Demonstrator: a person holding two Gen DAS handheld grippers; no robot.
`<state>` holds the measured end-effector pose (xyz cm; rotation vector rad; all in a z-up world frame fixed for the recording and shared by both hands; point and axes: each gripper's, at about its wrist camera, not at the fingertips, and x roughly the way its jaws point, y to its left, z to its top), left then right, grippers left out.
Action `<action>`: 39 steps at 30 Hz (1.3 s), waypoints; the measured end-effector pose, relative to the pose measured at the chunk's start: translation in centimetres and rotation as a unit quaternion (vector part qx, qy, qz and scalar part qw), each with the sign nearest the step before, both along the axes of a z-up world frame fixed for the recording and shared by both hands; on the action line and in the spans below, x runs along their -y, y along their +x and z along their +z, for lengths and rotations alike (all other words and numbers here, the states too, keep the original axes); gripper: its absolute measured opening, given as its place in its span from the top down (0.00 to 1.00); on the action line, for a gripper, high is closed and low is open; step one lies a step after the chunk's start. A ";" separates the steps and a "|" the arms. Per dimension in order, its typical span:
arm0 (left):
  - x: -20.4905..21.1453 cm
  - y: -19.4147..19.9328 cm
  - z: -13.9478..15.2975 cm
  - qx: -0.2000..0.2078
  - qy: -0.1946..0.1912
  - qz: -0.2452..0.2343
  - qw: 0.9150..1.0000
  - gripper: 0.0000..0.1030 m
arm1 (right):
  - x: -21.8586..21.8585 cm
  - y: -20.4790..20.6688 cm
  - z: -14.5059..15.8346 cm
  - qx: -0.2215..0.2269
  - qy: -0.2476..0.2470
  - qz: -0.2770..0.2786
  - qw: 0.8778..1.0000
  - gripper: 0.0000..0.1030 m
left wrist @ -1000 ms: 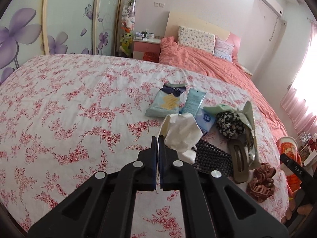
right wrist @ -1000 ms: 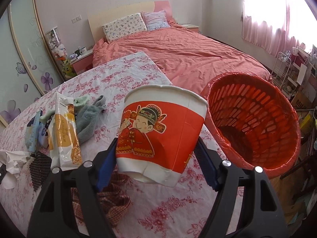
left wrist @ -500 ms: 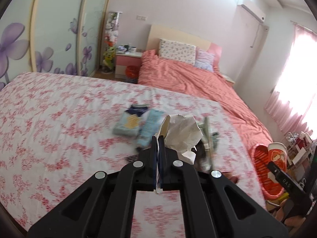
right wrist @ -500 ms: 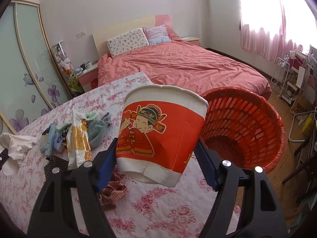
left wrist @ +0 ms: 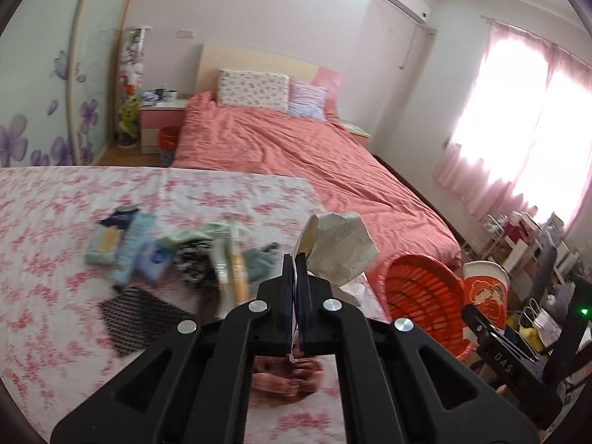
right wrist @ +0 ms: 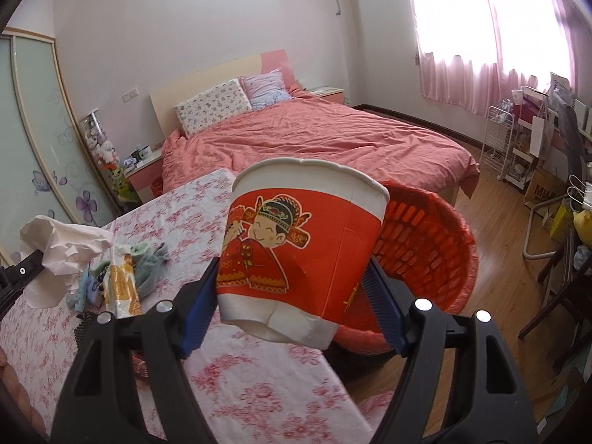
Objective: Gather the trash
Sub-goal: 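Carry the tissue and cup to the orange basket and release both, then return both tools to the bed and grasp the plaid scrunchie with the right tool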
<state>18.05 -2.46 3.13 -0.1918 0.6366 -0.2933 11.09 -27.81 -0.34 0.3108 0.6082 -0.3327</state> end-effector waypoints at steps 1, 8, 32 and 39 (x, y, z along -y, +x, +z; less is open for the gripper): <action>1.1 0.2 -0.1 -0.001 0.000 -0.012 1.000 0.98 | 0.6 -0.1 0.0 0.001 0.001 -0.005 1.000 0.29; 7.7 1.7 -1.2 -0.011 -0.003 -0.082 0.997 0.98 | 5.2 -0.8 -0.7 0.009 0.018 -0.039 0.999 0.29; 15.9 4.3 -4.9 -0.072 0.032 -0.123 0.989 0.40 | 13.0 1.9 -4.8 0.007 0.063 -0.087 0.994 0.17; 11.6 2.5 -3.9 -0.024 0.089 -0.080 0.993 0.33 | 10.0 2.0 -4.8 -0.011 0.040 -0.065 0.997 0.17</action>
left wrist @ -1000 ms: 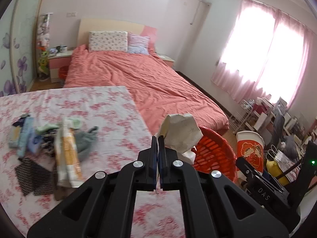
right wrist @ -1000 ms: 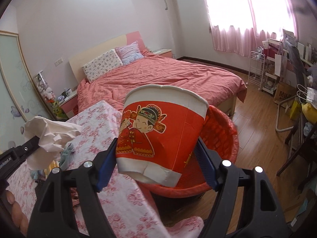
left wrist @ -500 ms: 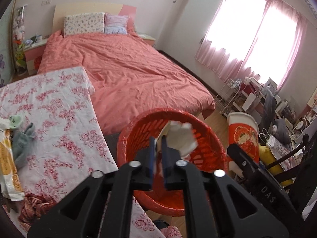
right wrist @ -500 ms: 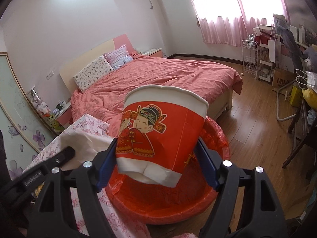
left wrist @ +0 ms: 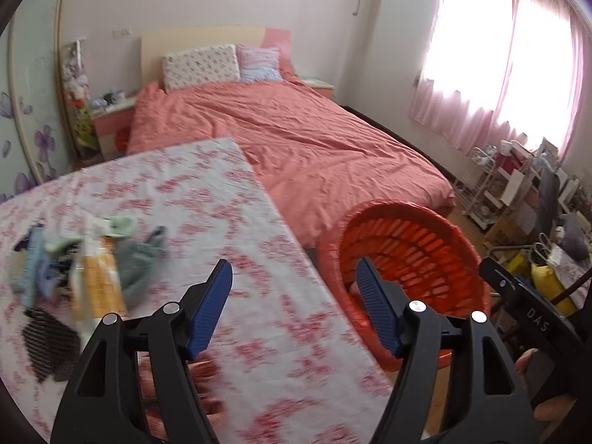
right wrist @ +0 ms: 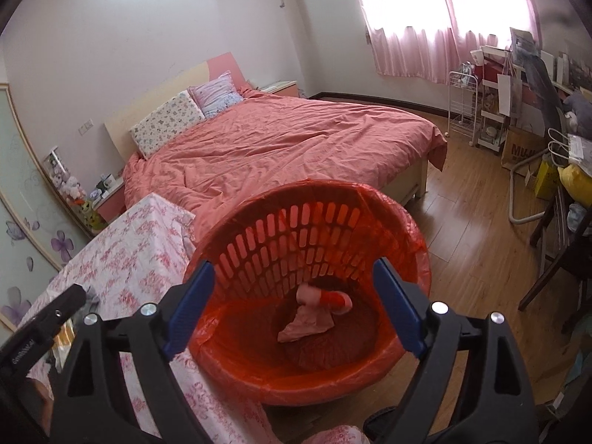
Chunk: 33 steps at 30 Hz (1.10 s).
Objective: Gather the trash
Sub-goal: 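Return both tools to the bed and grasp the plaid scrunchie with the right tool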
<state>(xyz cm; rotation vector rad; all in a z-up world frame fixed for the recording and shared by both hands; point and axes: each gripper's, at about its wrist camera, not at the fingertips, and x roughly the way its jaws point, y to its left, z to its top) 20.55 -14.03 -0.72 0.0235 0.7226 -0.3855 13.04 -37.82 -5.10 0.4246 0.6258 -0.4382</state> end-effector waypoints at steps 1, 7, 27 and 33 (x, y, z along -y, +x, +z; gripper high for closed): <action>-1.1 -0.5 0.2 0.008 0.009 0.010 1.000 0.32 | -0.8 0.1 0.1 -0.002 -0.005 0.007 1.000 0.17; -6.8 -1.0 0.2 0.020 0.031 0.071 0.997 0.28 | -6.3 0.5 0.8 -0.010 -0.026 0.057 0.998 0.17; -27.1 -1.4 -4.0 -0.029 0.048 0.273 0.960 0.23 | -24.4 5.4 -3.6 -0.092 -0.040 0.231 0.968 0.33; -27.5 -1.8 -4.8 -0.038 0.036 0.260 0.964 0.23 | -25.4 6.1 -5.7 -0.121 -0.034 0.242 0.962 0.44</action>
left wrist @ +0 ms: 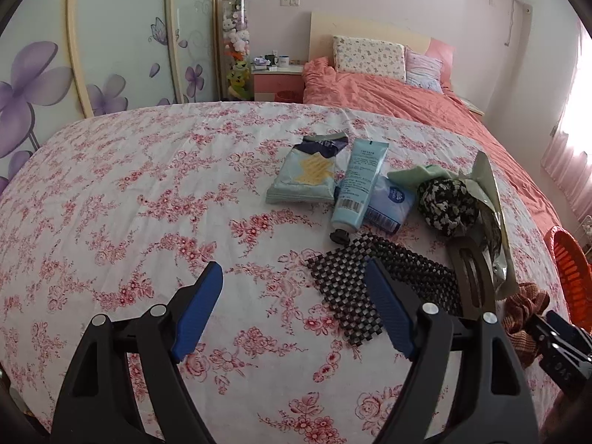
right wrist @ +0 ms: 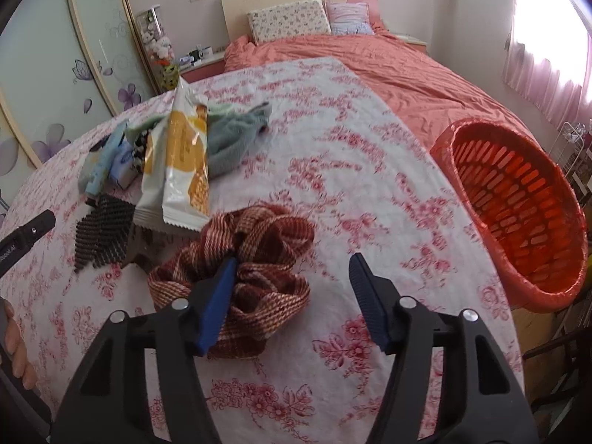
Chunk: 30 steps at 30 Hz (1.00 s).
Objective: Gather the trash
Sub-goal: 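Return both tools to the bed and grasp the plaid scrunchie with the right tool, then grasp the brown hair clip with the left tool while the right tool holds the scrunchie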
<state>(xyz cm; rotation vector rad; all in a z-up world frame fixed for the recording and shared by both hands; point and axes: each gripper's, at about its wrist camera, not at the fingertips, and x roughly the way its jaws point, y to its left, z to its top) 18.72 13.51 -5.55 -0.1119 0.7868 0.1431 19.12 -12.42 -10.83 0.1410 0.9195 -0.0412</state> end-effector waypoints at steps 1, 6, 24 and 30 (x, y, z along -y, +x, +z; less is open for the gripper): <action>0.3 0.0 -0.1 -0.001 -0.004 -0.006 1.000 0.23 | 0.0 0.1 -0.1 -0.001 0.001 0.001 1.000 0.46; 1.7 0.1 -0.4 -0.001 -0.019 -0.032 0.999 0.23 | -1.1 0.5 -0.2 0.005 -0.008 0.027 1.000 0.73; 10.7 1.2 -2.5 -0.037 -0.049 -0.148 0.987 0.41 | 3.9 0.5 0.0 0.019 -0.038 -0.063 0.997 0.80; 11.6 1.5 -2.7 -0.045 -0.057 -0.151 0.986 0.44 | 3.6 0.5 0.1 0.020 -0.034 -0.062 0.997 0.80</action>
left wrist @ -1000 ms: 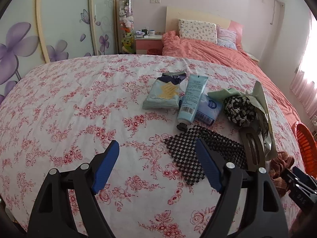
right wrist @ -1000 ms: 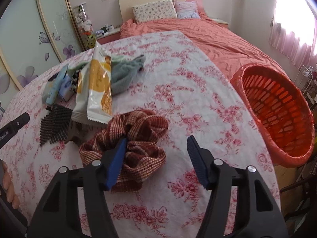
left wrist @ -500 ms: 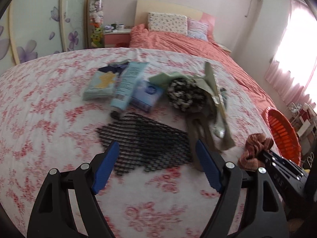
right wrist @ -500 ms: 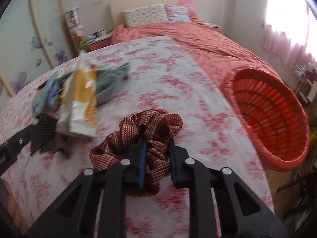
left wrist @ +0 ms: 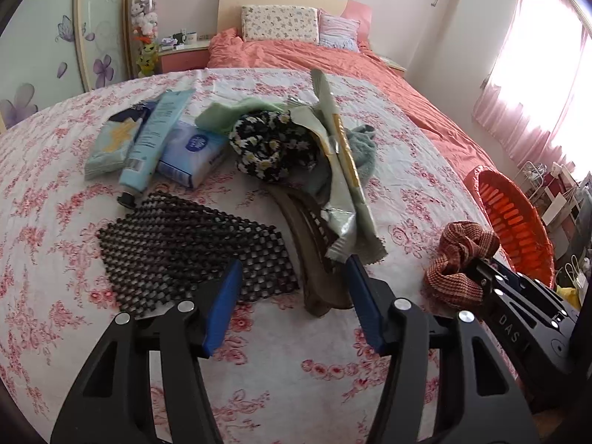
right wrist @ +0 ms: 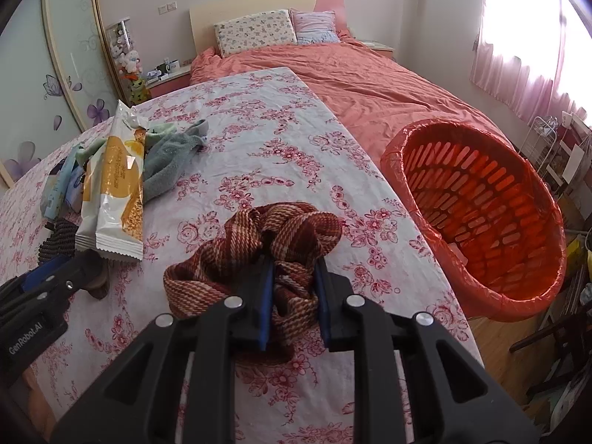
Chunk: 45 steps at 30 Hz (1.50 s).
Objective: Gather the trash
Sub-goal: 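Grasp the brown hair clip with the left tool while the right tool holds the scrunchie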
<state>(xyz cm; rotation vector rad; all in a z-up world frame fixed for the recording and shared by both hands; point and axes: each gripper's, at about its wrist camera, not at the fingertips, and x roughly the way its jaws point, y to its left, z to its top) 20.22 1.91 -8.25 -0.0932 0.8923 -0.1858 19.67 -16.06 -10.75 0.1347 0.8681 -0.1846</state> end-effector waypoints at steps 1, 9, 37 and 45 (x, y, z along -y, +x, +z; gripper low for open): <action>0.2 0.2 -0.1 -0.002 -0.003 0.000 1.000 0.46 | 0.0 0.0 0.0 0.000 0.001 0.001 1.000 0.80; -0.8 0.2 0.1 0.006 -0.011 -0.021 1.000 0.79 | -0.7 0.6 0.2 0.001 0.008 0.015 1.000 0.80; -4.2 0.7 1.0 0.021 -0.020 0.000 1.000 0.83 | -0.4 1.1 0.5 0.011 0.038 0.026 0.999 0.80; -4.0 0.7 1.7 0.029 -0.006 0.001 1.000 0.83 | -0.4 0.6 1.8 0.026 0.037 0.028 0.999 0.80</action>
